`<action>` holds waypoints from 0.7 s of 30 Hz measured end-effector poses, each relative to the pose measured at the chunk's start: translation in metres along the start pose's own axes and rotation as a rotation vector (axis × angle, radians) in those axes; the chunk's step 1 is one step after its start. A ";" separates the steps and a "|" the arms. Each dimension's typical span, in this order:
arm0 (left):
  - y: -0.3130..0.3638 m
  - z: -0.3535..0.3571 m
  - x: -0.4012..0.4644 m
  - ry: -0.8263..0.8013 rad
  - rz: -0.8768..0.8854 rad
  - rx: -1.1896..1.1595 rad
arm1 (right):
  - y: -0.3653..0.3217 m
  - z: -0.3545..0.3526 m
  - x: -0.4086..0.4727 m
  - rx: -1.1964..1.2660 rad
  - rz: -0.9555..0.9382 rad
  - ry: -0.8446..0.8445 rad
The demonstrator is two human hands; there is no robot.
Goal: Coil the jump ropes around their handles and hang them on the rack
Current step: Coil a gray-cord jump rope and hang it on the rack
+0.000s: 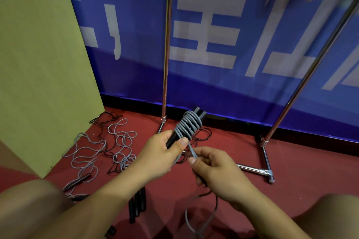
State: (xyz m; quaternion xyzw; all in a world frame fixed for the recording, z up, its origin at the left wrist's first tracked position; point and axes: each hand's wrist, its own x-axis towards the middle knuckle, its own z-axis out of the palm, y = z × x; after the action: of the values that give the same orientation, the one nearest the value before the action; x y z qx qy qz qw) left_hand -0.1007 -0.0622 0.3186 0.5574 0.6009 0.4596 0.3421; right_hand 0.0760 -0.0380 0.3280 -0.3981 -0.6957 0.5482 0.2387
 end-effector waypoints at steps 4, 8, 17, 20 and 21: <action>-0.007 -0.002 0.004 0.082 0.005 0.092 | 0.001 0.001 -0.001 -0.060 -0.027 -0.006; -0.012 -0.009 0.010 0.180 -0.035 0.189 | -0.002 0.002 -0.005 -0.099 -0.060 -0.039; -0.015 -0.011 0.014 0.186 -0.098 0.439 | -0.003 -0.003 -0.005 -0.239 -0.086 0.048; -0.014 -0.013 0.015 0.164 -0.124 0.462 | -0.003 -0.006 -0.006 -0.256 -0.088 0.079; -0.014 -0.014 0.015 0.145 -0.135 0.463 | -0.003 -0.008 -0.006 -0.268 -0.090 0.096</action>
State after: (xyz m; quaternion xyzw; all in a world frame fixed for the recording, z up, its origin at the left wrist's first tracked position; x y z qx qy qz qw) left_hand -0.1204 -0.0490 0.3121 0.5450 0.7489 0.3246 0.1914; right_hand 0.0842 -0.0385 0.3340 -0.4204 -0.7677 0.4193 0.2408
